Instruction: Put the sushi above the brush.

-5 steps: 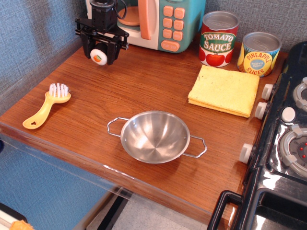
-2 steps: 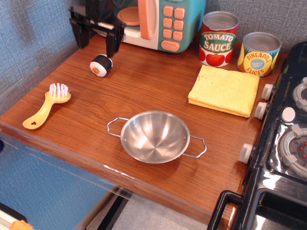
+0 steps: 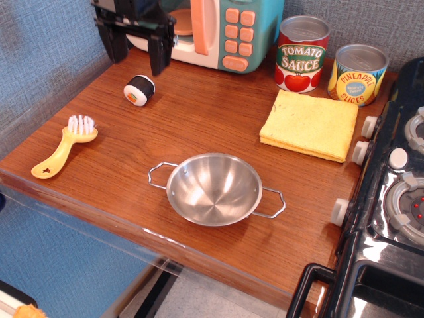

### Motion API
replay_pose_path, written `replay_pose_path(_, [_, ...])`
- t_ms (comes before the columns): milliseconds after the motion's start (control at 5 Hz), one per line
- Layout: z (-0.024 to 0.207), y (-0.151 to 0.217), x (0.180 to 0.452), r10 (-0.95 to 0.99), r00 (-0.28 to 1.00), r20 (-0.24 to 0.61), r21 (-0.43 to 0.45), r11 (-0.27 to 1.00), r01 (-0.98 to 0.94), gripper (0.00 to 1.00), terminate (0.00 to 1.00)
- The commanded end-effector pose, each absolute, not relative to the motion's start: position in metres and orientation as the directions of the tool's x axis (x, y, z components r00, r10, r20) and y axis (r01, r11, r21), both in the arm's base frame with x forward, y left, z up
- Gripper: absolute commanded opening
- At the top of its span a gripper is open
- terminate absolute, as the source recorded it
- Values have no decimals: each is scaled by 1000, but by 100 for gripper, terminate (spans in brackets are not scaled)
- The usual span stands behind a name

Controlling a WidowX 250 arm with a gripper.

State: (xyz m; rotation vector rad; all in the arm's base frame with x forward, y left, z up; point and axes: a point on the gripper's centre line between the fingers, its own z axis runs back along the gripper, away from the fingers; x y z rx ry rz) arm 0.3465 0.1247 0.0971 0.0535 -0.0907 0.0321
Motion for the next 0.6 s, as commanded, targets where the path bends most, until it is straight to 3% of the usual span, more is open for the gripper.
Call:
replay_pose_path(0, [114,118,337,-40,988,147,174,985,14,100,0])
replay_pose_path(200, [114,118,337,-40,988,147,174,985,14,100,0])
replay_pose_path(400, [114,118,337,-40,988,147,174,985,14,100,100])
